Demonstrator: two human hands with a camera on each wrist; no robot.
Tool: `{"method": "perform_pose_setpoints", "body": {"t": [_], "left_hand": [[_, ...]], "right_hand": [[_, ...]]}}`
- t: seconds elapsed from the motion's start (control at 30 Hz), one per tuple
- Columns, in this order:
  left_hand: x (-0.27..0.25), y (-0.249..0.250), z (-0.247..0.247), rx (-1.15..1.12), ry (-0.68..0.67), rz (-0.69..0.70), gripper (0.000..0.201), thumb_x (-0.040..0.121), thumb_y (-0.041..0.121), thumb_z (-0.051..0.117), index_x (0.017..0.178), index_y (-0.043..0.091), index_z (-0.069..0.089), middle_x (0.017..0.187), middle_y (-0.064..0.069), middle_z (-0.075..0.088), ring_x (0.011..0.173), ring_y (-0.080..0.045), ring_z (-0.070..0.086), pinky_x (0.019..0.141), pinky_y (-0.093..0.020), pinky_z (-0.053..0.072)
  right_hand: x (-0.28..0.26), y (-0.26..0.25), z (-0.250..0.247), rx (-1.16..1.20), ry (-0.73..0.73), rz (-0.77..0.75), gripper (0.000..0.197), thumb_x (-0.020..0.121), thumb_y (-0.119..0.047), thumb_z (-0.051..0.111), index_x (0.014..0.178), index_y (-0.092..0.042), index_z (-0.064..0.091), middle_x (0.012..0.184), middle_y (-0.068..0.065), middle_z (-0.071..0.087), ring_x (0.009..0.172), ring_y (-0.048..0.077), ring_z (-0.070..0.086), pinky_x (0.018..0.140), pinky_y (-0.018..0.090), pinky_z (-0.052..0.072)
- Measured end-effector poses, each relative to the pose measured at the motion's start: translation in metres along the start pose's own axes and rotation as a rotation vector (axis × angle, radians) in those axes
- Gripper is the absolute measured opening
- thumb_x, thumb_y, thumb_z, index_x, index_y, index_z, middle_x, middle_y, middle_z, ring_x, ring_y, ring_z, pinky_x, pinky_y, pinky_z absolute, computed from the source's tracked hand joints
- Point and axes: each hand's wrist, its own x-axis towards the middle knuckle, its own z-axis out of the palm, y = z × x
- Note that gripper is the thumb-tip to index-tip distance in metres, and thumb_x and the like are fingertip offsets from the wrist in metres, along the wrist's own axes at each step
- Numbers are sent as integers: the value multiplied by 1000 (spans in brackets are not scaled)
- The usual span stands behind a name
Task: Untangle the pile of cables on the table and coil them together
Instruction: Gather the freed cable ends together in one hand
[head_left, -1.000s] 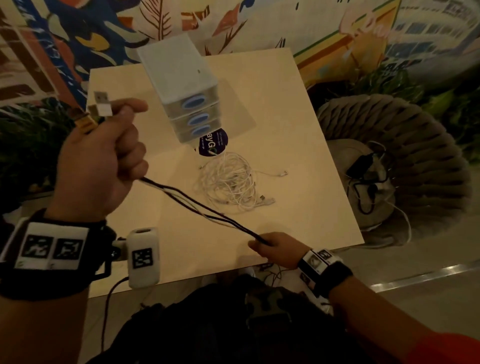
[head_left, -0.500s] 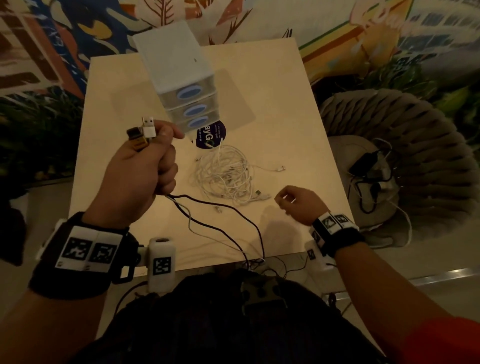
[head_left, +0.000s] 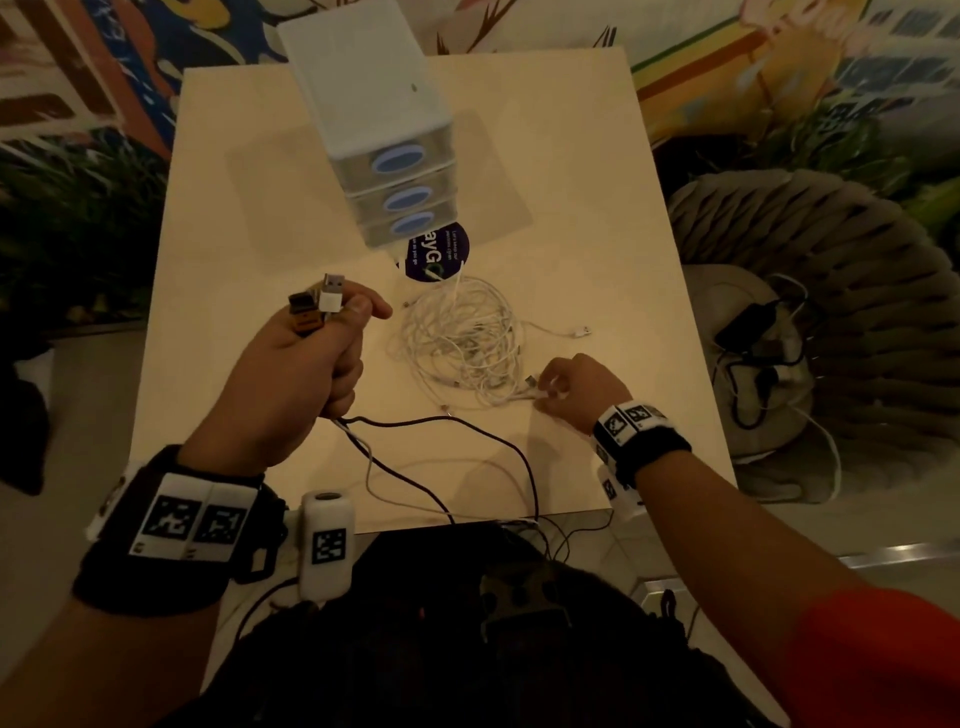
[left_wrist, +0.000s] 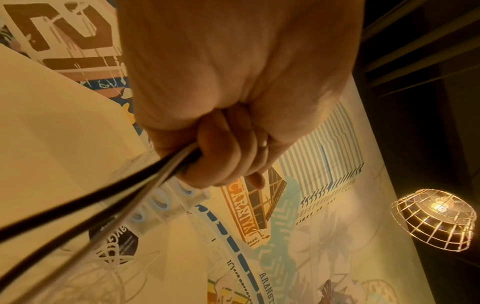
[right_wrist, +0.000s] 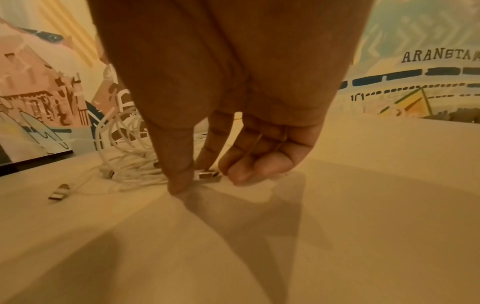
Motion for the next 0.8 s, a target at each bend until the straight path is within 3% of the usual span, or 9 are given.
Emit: {"method": "perform_pose_setpoints", "body": {"t": [0.2, 0.3, 0.4, 0.53, 0.63, 0.7, 0.8], "left_hand": [[10, -22, -7, 28, -20, -76, 24, 109, 20, 42, 103, 10, 63, 59, -1, 21, 46, -12, 16, 44, -20, 20], [15, -40, -5, 86, -45, -160, 26, 109, 25, 45, 102, 13, 66, 60, 1, 24, 48, -12, 17, 46, -23, 18], [21, -59, 2, 155, -77, -238, 27, 108, 32, 49, 100, 18, 71, 57, 2, 26, 49, -14, 19, 47, -25, 19], [34, -81, 14, 280, -129, -280, 26, 106, 35, 51, 99, 26, 74, 51, 6, 32, 45, -16, 24, 49, -27, 24], [44, -92, 28, 366, -118, -281, 22, 106, 30, 51, 105, 22, 72, 43, 12, 41, 41, -10, 30, 50, -28, 29], [52, -99, 35, 426, -102, -252, 17, 105, 24, 53, 107, 20, 70, 56, 14, 51, 47, -6, 38, 52, -27, 34], [61, -111, 39, 505, -98, -225, 13, 102, 18, 57, 106, 22, 68, 86, 4, 65, 53, -8, 47, 54, -26, 39]], "right_hand": [[-16, -6, -3, -5, -25, -83, 24, 99, -39, 60, 110, -20, 71, 107, 3, 68, 98, 22, 64, 83, 31, 47], [-36, -9, -7, 211, -13, -160, 17, 100, -35, 59, 103, -23, 71, 94, -5, 72, 86, 11, 67, 80, 31, 52], [-49, -13, -12, 334, 5, -192, 14, 101, -34, 58, 101, -25, 69, 88, -9, 71, 78, 2, 66, 74, 19, 50], [-56, -21, -11, 429, 6, -207, 15, 101, -32, 60, 105, -21, 70, 90, -9, 71, 77, 5, 67, 75, 18, 50], [-56, -25, -7, 465, 4, -198, 15, 101, -31, 60, 106, -22, 70, 91, -9, 70, 76, 4, 65, 74, 18, 50], [-54, -25, -4, 467, 27, -186, 14, 101, -30, 60, 107, -25, 71, 94, -10, 70, 79, 3, 62, 75, 18, 49], [-51, -22, 0, 445, 116, -172, 15, 102, -26, 57, 109, -26, 71, 104, -8, 67, 91, 3, 58, 79, 19, 45]]}}
